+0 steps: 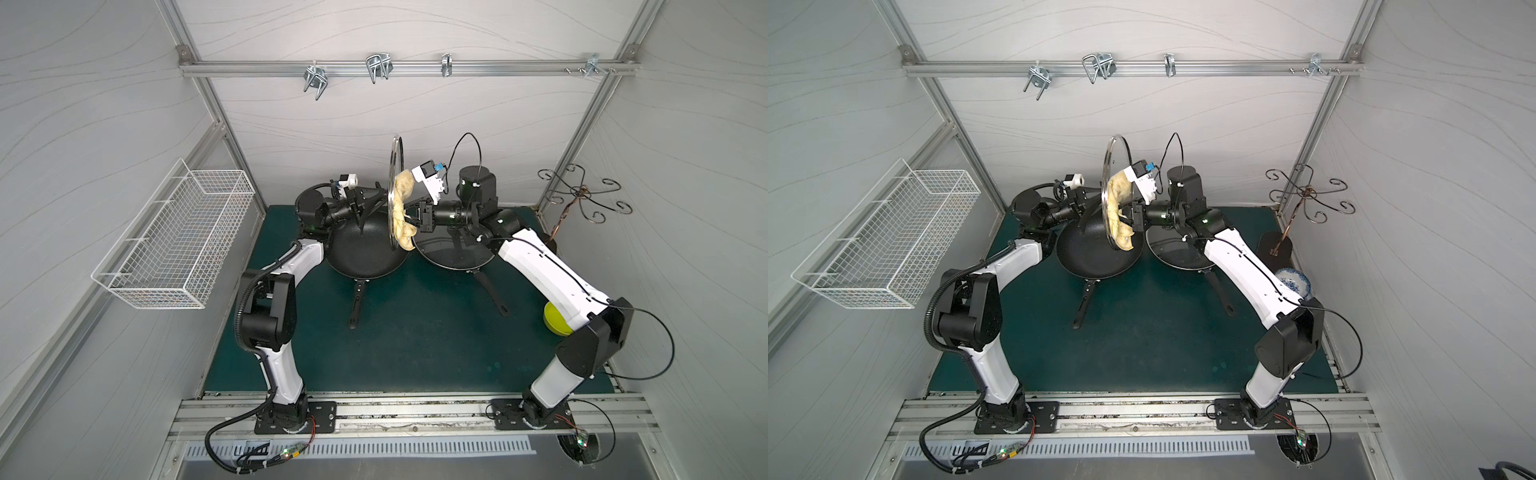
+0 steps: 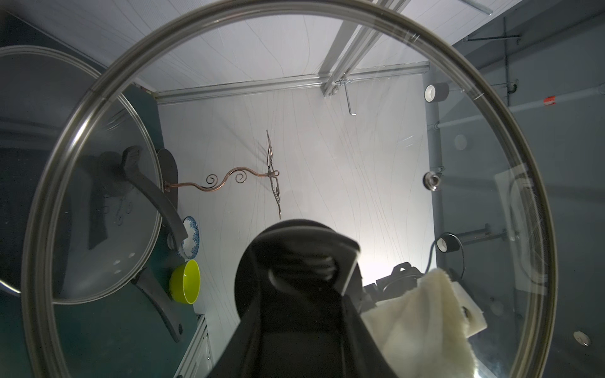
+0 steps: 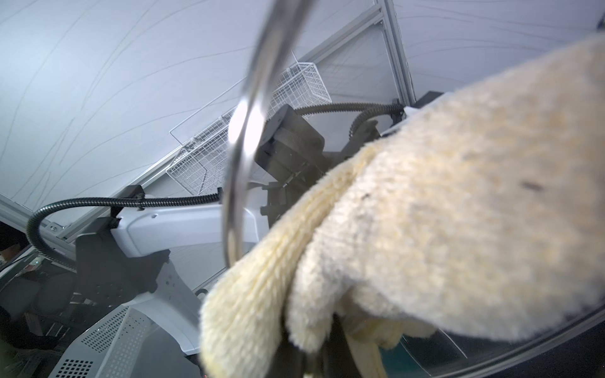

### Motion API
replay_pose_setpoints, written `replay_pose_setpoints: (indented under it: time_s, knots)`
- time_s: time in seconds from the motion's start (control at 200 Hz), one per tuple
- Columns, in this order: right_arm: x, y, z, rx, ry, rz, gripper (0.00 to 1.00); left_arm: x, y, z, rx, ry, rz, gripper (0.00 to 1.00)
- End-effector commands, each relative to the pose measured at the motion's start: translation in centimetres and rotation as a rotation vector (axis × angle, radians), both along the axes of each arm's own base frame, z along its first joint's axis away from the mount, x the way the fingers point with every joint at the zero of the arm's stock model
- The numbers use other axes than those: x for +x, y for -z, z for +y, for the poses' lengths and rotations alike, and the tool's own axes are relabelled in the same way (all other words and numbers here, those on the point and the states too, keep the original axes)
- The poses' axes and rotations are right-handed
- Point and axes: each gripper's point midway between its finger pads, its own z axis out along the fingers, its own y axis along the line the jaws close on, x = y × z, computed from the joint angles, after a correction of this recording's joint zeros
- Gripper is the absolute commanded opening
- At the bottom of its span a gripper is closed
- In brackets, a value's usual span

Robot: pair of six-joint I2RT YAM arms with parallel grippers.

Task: Wipe the pot lid with a cloth
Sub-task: Wipe the pot lid.

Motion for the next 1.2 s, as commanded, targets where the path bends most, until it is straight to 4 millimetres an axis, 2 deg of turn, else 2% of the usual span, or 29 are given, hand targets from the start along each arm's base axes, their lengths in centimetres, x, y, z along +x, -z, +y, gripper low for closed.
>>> replay_pose_setpoints:
  time_s: [0.0, 0.12, 0.245, 0.425, 0.57, 0.755, 0.855, 0.971, 1.096, 1.196]
  knots:
    - [-0.5, -2.9, 0.5, 0.056, -0.033, -0.077, 0.00, -2.8, -5.9, 0.1, -0.025, 0.024, -0.244, 0.00]
    - [1.6, -4.0, 0.2, 0.075, 0.022, -0.099, 0.00, -3.5, -6.0, -0.3, -0.016, 0.068, -0.258, 0.00]
    - [4.8, -4.5, -0.6, 0.087, 0.099, -0.102, 0.00, -4.4, -6.4, -0.5, -0.008, 0.122, -0.266, 0.00]
    - [8.6, -4.0, -2.3, 0.082, 0.176, -0.116, 0.00, -6.4, -6.8, -1.8, 0.016, 0.225, -0.273, 0.00]
    - [11.6, -2.7, -3.6, 0.065, 0.238, -0.109, 0.00, -7.9, -7.5, -2.8, 0.015, 0.266, -0.295, 0.00]
    - [14.5, 0.8, -4.5, 0.022, 0.297, -0.061, 0.00, -8.8, -8.8, -3.0, 0.005, 0.277, -0.325, 0.00]
    - [15.4, 3.4, -4.5, -0.005, 0.304, -0.016, 0.00, -9.3, -9.7, -2.9, -0.007, 0.276, -0.348, 0.00]
    - [15.2, 6.1, -4.2, -0.030, 0.273, 0.033, 0.00, -9.5, -10.8, -2.8, -0.029, 0.263, -0.370, 0.00]
    - [14.1, 8.9, -4.1, -0.058, 0.247, 0.088, 0.00, -9.5, -12.4, -2.5, -0.068, 0.238, -0.401, 0.00]
    - [12.4, 10.1, -3.9, -0.081, 0.215, 0.110, 0.00, -8.9, -12.8, -2.5, -0.077, 0.219, -0.401, 0.00]
